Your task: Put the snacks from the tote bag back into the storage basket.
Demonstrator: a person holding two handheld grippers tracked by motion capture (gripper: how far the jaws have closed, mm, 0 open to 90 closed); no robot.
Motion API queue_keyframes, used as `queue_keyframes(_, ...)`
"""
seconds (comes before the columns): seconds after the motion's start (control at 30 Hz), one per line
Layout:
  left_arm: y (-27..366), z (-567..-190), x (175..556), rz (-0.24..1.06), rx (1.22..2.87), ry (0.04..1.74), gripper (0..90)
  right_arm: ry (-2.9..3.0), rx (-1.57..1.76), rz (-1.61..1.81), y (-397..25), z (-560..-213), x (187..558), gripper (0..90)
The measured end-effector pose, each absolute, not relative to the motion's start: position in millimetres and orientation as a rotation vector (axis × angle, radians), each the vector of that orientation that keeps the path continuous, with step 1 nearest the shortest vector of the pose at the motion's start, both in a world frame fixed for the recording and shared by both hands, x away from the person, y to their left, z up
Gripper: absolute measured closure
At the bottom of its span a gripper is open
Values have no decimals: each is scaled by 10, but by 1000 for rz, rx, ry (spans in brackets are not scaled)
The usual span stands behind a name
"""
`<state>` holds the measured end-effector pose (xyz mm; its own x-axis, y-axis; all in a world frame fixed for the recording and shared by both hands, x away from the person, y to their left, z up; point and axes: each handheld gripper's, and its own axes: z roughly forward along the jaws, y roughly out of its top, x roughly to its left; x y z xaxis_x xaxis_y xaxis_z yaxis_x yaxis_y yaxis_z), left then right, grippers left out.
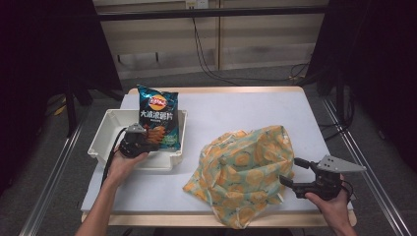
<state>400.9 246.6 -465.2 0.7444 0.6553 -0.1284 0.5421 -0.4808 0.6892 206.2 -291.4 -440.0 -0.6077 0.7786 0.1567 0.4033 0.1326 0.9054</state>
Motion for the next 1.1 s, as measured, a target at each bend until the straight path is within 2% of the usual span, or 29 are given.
queue_keyframes(0.63,2270,-4608,4280,239,2296,898,900,2070,1147,1460,-2908,-4423,2074,128)
queue_keyframes(1.1,2419,-4692,4457,279,2324,944,900,2073,1143,1463,-2907,-4424,2073,128)
